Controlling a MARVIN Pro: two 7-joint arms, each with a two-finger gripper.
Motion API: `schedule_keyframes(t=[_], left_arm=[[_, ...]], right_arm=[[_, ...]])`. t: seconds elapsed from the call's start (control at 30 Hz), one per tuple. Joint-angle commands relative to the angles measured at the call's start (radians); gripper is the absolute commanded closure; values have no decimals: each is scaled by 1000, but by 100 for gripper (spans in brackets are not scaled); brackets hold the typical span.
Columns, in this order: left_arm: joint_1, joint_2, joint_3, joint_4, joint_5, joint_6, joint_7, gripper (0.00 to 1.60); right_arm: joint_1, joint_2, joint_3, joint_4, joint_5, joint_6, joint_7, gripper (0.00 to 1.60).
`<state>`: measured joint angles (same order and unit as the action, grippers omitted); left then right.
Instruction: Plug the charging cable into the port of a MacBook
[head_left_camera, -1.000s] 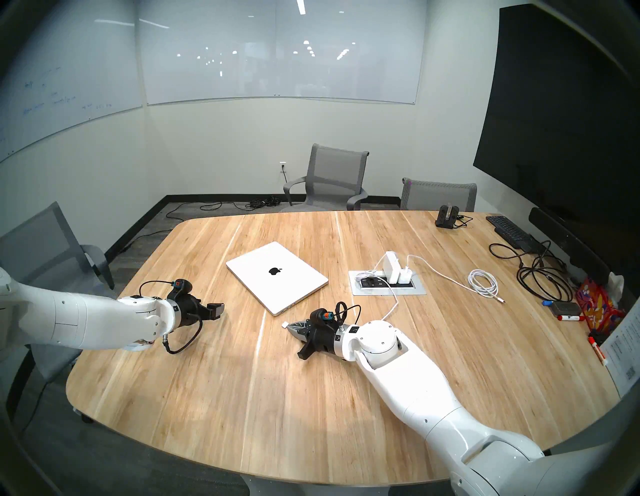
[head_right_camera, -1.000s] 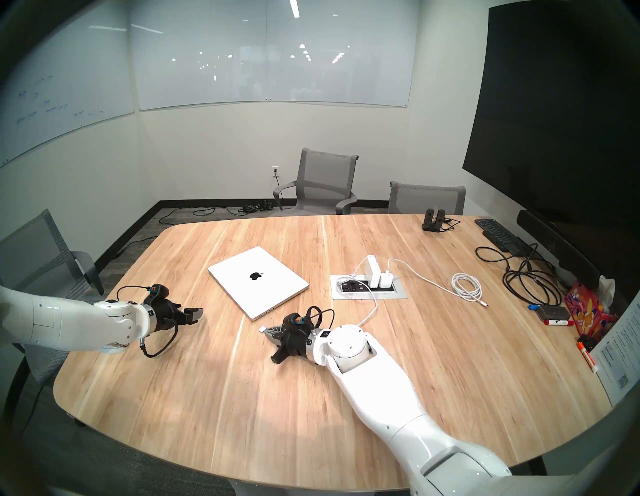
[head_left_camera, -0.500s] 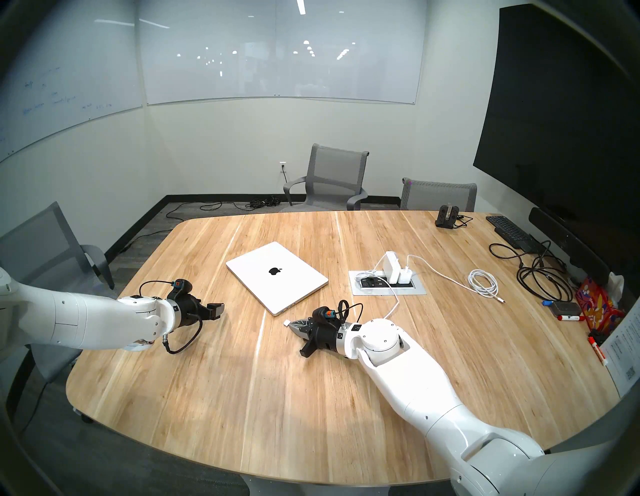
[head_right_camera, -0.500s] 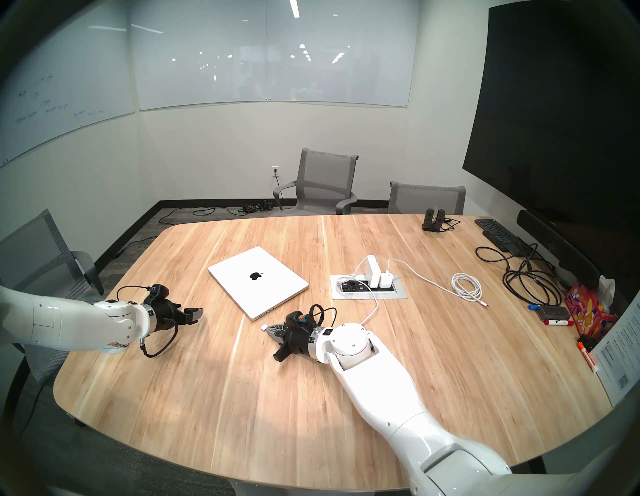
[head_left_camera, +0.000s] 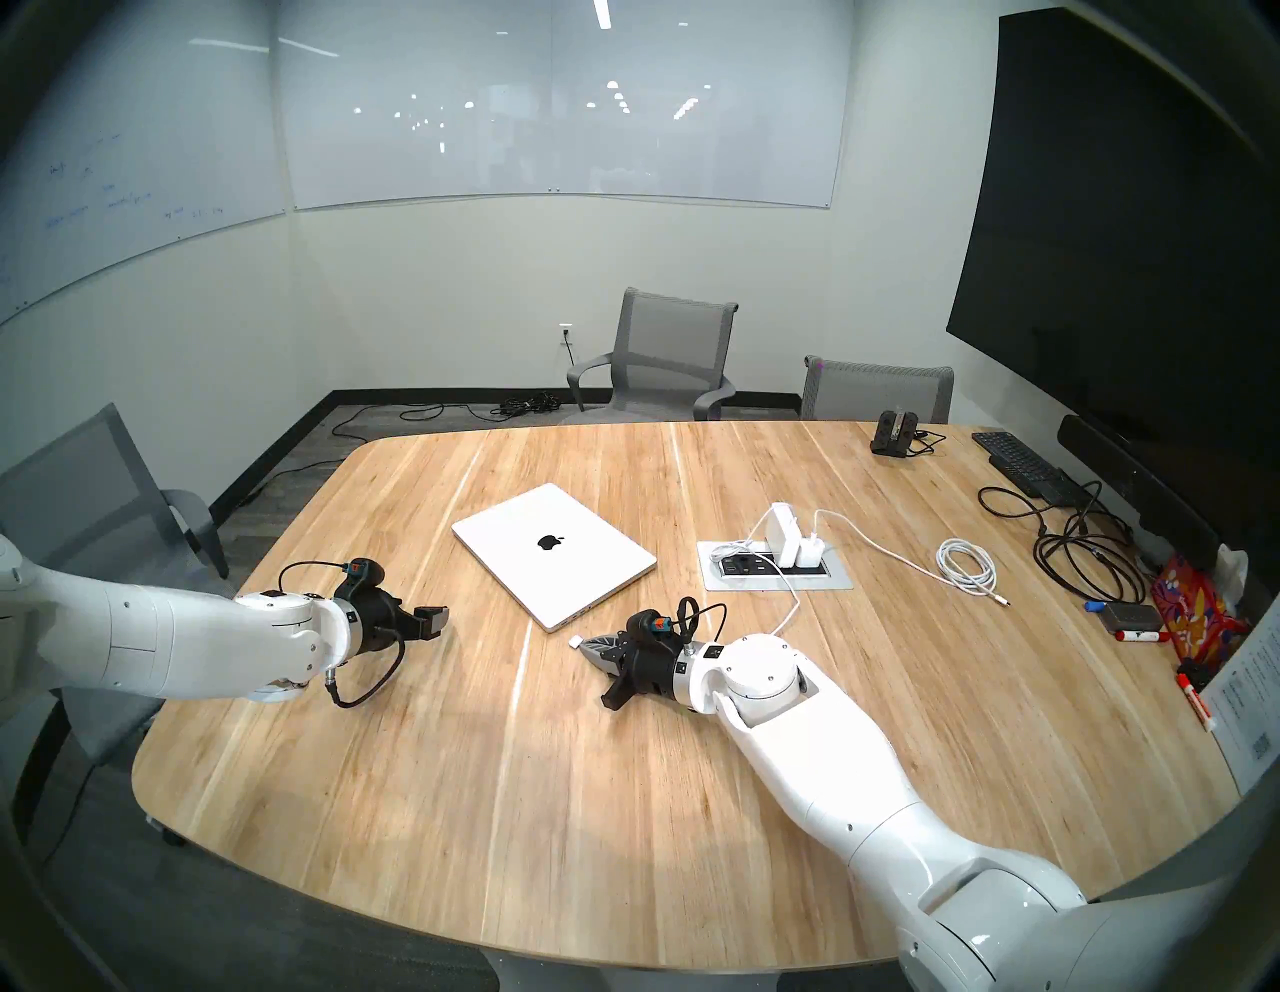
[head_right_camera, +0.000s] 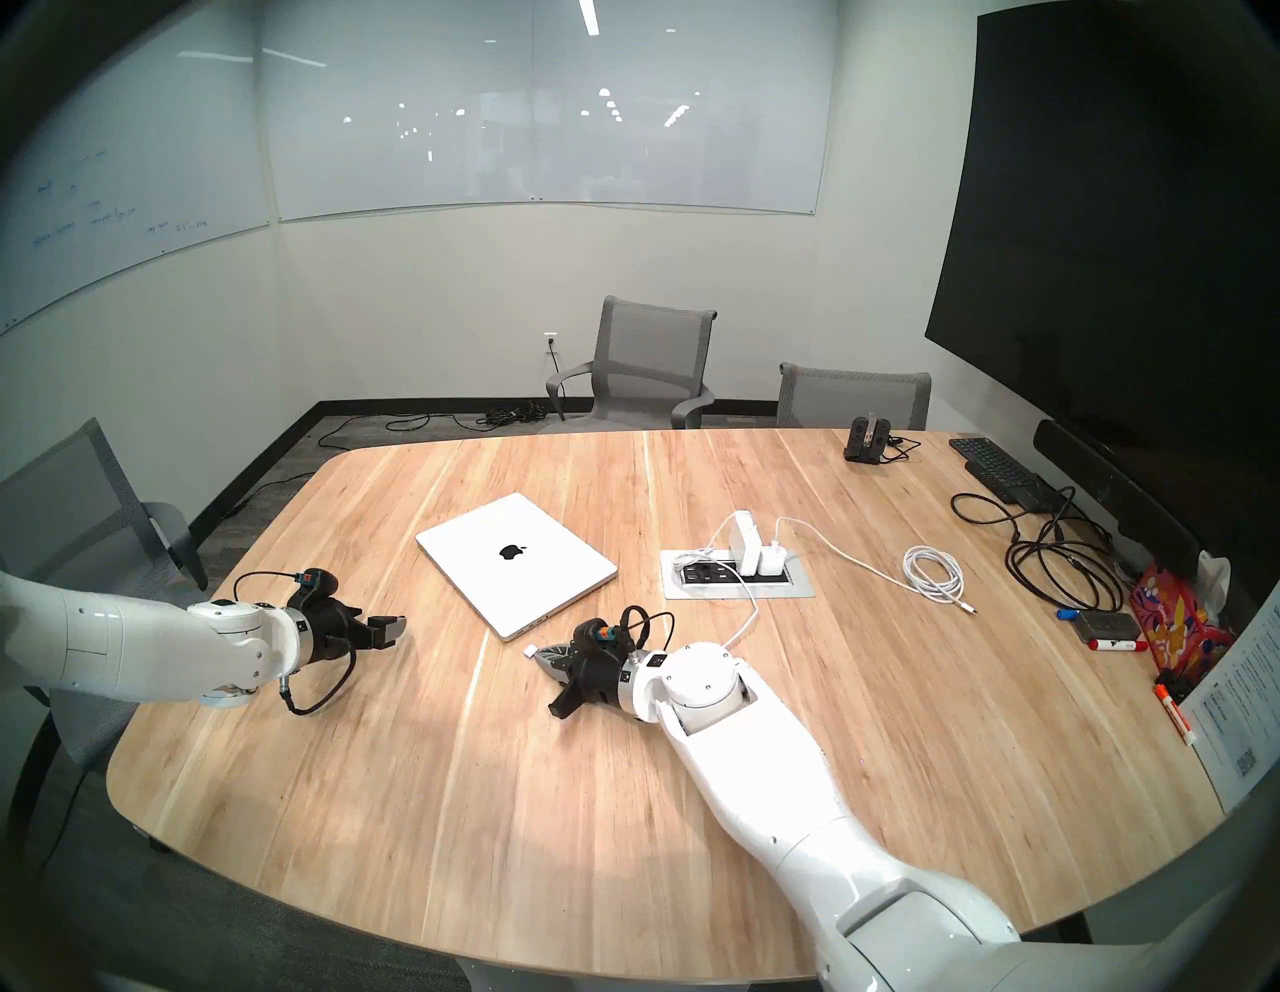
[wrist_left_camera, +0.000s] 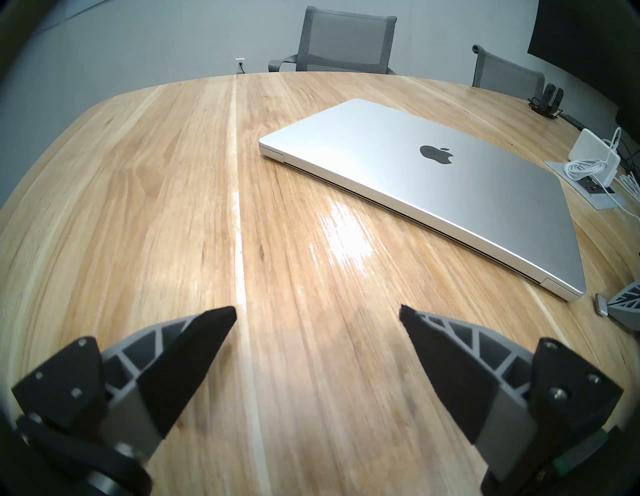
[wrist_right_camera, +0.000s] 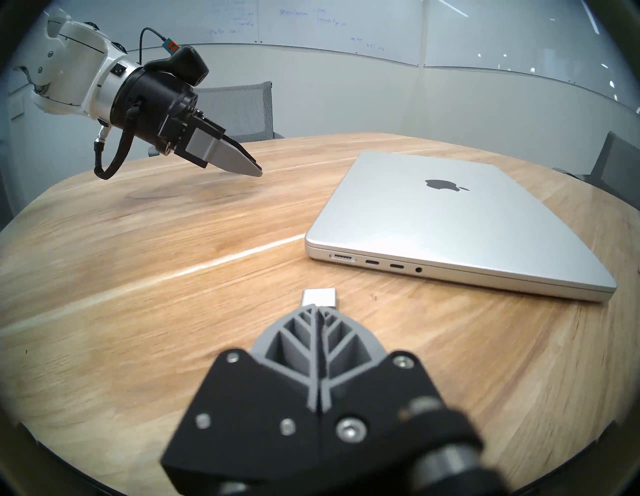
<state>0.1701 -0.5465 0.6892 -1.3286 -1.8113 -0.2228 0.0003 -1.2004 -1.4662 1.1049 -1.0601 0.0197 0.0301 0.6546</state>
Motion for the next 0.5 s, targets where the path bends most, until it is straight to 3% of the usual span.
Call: schedule_keyframes(t=[0.0, 0.47], left_arm=[[-14, -1, -10, 0, 1, -3, 0, 0], [-14, -1, -10, 0, 1, -3, 0, 0]], right_arm=[[43, -30, -12, 27, -12, -14, -10, 160], [72, -53, -24, 85, -24, -35, -23, 160]])
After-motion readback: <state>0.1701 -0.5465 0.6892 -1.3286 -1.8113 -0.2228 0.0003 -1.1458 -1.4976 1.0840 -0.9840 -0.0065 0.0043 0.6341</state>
